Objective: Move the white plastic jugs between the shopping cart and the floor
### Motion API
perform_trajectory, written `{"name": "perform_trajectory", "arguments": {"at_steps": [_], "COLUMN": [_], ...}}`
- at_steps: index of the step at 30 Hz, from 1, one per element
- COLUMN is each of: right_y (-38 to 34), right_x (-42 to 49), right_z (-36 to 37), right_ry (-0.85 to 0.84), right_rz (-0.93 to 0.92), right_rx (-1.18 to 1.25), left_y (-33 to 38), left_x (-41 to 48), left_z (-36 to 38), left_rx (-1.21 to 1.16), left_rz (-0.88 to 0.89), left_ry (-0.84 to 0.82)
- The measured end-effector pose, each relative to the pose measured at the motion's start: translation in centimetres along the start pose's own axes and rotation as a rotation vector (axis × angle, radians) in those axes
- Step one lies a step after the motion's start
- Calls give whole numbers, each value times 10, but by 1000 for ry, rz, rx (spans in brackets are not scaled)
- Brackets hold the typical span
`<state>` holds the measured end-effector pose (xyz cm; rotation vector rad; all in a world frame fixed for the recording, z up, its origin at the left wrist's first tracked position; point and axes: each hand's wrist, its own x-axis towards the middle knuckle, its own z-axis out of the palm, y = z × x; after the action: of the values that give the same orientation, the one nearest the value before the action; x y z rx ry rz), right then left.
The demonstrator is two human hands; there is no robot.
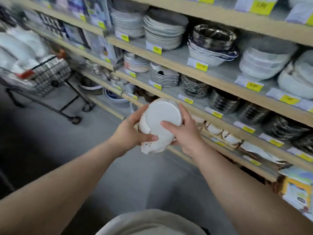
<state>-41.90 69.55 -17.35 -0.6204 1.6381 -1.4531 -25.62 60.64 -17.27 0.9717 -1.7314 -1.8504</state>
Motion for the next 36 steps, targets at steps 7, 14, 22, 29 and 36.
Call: {"name": "perform_trajectory", "arguments": {"at_steps": [7, 14, 22, 29, 36], "right_y": [-27, -42, -87, -100, -101], "right_x": [56, 131, 220, 268, 312], "right_z": [160, 311, 484, 625, 788], "right_ry": [-333, -628, -930, -1075, -991], "right_rz": [-2, -18, -126, -164, -151], "right_rx": [-60, -135, -188, -197, -161], "left_y": [8, 9, 38, 42, 38], "left_x": [-26, -18, 15, 28, 47], "left_z": [-140, -262, -397, -525, -702], "left_rx": [-53, -65, -91, -91, -89], "left_rz": [16, -1, 25, 33, 59], "left_ry": [339, 690, 986, 1071, 1017]}}
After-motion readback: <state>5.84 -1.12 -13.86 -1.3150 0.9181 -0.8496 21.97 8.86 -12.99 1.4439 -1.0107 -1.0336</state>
